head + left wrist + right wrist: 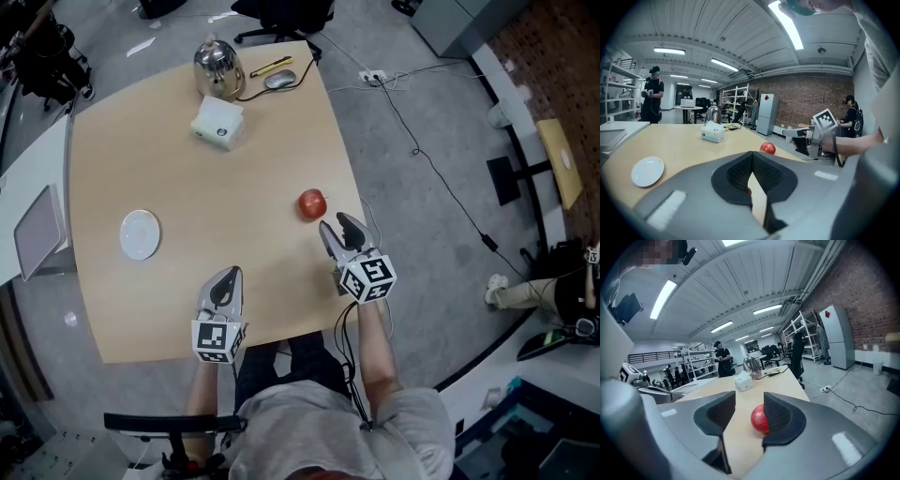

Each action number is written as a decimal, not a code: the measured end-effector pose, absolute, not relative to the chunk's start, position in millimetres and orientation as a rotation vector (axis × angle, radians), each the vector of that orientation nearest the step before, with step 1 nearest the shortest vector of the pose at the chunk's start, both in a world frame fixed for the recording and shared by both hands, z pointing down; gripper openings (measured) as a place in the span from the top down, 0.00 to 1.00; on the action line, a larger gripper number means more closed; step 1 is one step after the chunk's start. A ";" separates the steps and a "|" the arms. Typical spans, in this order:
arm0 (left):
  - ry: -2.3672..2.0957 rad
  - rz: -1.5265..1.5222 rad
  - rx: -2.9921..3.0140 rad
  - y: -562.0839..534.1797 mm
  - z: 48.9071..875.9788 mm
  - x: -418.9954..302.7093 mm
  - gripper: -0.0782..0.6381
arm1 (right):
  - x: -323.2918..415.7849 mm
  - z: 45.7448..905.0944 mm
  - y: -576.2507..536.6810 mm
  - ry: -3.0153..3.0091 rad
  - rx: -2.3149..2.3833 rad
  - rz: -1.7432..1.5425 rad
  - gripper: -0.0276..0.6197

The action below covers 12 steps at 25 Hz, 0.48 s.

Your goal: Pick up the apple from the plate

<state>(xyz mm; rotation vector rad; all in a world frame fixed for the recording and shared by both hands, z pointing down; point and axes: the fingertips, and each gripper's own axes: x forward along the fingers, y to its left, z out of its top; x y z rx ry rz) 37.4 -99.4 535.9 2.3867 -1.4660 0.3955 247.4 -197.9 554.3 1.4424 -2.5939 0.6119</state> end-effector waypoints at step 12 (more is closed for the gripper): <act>-1.512 0.336 2.418 -83.6 494.6 27.0 0.86 | 220.9 517.2 -171.2 -2.646 1.407 0.574 0.73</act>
